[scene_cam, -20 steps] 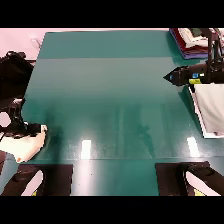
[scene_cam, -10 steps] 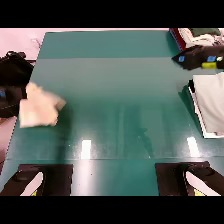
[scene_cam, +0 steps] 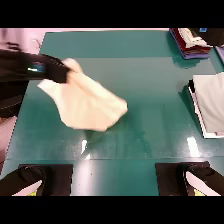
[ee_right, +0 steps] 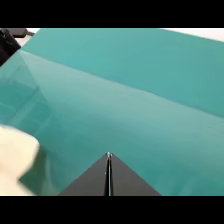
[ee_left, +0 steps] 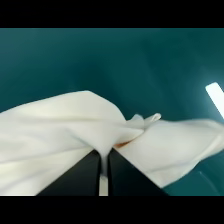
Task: Fold the shirts.
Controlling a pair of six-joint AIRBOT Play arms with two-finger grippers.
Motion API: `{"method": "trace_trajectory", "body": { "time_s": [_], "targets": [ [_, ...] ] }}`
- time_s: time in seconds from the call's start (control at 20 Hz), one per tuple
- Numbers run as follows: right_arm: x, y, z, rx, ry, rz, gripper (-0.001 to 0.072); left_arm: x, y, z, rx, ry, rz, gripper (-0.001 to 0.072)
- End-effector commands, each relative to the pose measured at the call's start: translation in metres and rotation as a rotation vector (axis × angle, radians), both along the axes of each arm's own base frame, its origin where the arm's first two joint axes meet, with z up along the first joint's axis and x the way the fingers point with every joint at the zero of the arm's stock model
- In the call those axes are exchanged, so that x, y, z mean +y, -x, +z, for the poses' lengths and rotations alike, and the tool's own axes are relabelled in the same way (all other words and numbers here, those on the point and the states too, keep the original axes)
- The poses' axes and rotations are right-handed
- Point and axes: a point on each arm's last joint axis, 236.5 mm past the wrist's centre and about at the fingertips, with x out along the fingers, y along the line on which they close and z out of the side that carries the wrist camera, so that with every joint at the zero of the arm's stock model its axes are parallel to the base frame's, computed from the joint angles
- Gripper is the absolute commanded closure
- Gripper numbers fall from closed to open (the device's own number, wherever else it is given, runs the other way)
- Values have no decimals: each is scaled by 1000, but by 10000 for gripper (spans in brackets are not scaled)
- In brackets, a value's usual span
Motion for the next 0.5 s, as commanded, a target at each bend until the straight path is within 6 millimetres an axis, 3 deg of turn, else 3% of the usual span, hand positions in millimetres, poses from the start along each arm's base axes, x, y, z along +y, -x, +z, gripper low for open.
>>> {"method": "trace_trajectory", "body": {
  "time_s": [0.0,0.15,0.2,0.25,0.35,0.45],
  "targets": [
    [0,1,7,-20,-3,-3,689,-96,11,-65,102,-73,-191,682],
    [0,1,7,-20,-3,-3,689,-157,15,-113,156,-63,-281,676],
    [0,1,7,-20,-3,-3,689,-170,16,-119,157,-43,-309,475],
    [0,1,7,-20,-4,-2,689,-176,13,-118,149,-21,-316,141],
    [0,1,7,-19,-4,-3,689,-158,-12,-105,105,-30,-264,105],
    [0,1,7,-19,-4,-2,689,-110,-53,-96,106,-47,-145,105]
  ]
}}
